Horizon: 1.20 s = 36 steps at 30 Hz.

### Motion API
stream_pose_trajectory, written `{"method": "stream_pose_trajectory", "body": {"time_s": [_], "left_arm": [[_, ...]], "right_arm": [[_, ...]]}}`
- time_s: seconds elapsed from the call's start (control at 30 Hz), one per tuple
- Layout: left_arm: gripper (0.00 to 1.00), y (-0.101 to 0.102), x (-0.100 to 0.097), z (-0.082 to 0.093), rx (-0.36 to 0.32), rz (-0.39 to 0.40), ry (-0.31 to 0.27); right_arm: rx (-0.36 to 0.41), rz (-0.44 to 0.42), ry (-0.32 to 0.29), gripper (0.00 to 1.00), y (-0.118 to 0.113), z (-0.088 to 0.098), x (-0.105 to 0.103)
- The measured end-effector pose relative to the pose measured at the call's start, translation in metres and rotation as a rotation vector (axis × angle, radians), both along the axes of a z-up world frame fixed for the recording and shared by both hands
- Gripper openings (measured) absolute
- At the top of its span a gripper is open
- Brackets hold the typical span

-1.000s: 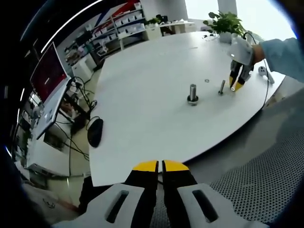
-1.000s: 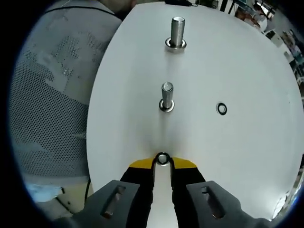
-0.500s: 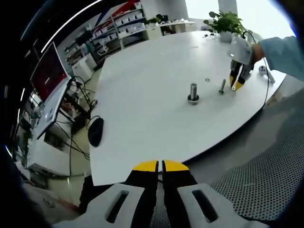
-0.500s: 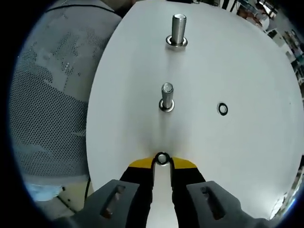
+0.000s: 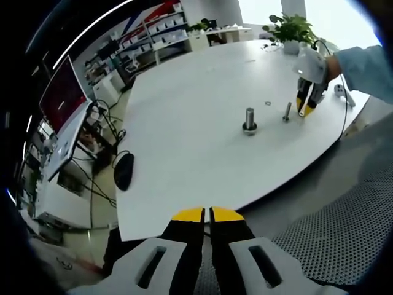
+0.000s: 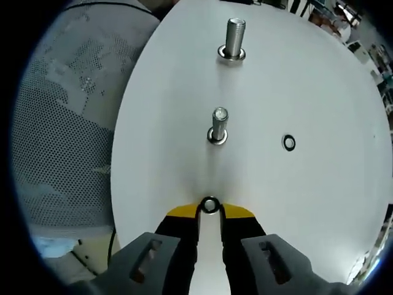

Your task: Place the washer onto the threaded stud by aligning its center hole with the stud, sliding it down to the base, and recovering from edge contact or off-axis alignment until the washer reaches the visible bottom stop.

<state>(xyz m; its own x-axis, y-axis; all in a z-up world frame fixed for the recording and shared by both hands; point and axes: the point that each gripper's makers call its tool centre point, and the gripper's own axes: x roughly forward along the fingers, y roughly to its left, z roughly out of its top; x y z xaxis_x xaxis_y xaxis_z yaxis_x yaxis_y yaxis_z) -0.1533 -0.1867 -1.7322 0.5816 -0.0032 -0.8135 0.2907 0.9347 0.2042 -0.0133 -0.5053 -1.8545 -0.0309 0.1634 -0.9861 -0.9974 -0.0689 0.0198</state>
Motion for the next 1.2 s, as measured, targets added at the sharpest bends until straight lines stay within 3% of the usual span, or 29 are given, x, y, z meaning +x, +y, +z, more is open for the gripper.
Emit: {"method": "stream_pose_trajectory", "body": {"time_s": [0.27, 0.37, 0.63, 0.87, 0.93, 1.07, 1.1, 1.17, 1.2], "left_arm": [[0.0, 0.0, 0.0, 0.0, 0.001, -0.002, 0.0], [0.0, 0.0, 0.0, 0.0, 0.001, -0.002, 0.001], [0.0, 0.0, -0.001, -0.001, 0.001, -0.002, 0.006], [0.0, 0.0, -0.001, -0.001, -0.002, 0.0, 0.007], [0.0, 0.0, -0.001, -0.001, -0.001, 0.0, 0.007], [0.0, 0.001, -0.001, -0.002, -0.001, 0.001, 0.011], [0.0, 0.001, -0.001, -0.002, -0.001, 0.001, 0.012], [0.0, 0.001, -0.001, -0.002, -0.001, 0.001, 0.013], [0.0, 0.001, -0.001, -0.002, 0.0, 0.001, 0.013]], "right_arm": [[0.07, -0.062, -0.005, 0.14, -0.001, 0.0, 0.002], [0.121, -0.125, -0.006, 0.14, 0.0, 0.001, 0.001], [0.321, -0.295, -0.032, 0.14, 0.0, 0.003, 0.003], [0.491, -0.35, -0.099, 0.14, 0.0, 0.005, 0.003], [0.547, -0.409, -0.095, 0.14, 0.002, 0.005, 0.002], [0.556, -0.437, -0.113, 0.14, 0.003, 0.005, 0.003], [0.552, -0.435, -0.116, 0.05, 0.004, 0.005, 0.003], [0.539, -0.417, -0.133, 0.03, 0.002, 0.007, 0.003], [0.56, -0.435, -0.108, 0.03, 0.005, 0.01, 0.001]]}}
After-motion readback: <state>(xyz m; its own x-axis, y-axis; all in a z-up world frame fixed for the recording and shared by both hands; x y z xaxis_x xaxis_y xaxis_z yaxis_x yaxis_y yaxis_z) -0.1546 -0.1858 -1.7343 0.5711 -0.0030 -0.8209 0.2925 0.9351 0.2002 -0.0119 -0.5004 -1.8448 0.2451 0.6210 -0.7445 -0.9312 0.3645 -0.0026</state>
